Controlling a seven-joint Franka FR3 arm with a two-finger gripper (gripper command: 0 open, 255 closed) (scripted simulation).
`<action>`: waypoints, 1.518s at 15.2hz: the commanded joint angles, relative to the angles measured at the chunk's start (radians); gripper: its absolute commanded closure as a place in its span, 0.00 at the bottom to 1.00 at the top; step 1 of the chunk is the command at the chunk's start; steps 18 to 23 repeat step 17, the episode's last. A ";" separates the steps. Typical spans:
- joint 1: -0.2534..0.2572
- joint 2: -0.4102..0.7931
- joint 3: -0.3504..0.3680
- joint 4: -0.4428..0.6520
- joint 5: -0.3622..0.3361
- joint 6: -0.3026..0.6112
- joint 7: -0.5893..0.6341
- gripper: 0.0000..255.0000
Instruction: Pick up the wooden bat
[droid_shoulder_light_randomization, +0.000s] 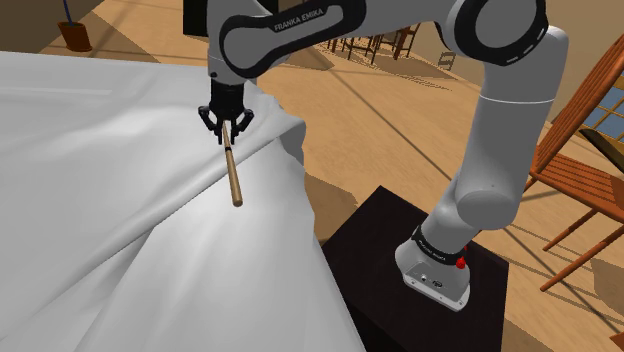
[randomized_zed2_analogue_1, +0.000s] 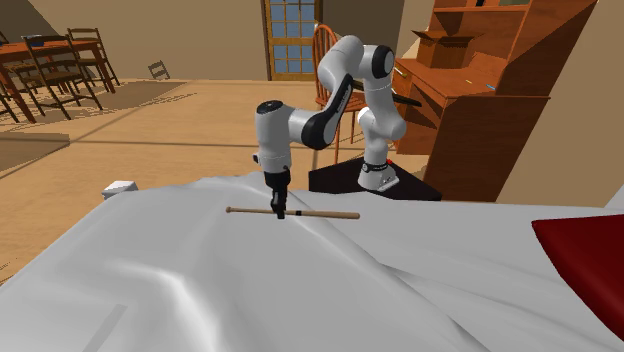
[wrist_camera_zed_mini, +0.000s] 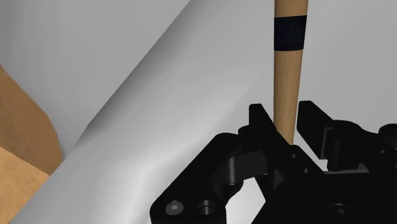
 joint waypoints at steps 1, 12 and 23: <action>0.003 0.002 0.003 0.006 0.003 -0.007 0.000 1.00; -0.001 -0.045 0.009 0.093 0.018 -0.139 -0.004 1.00; -0.001 -0.054 0.010 0.123 0.021 -0.178 -0.005 1.00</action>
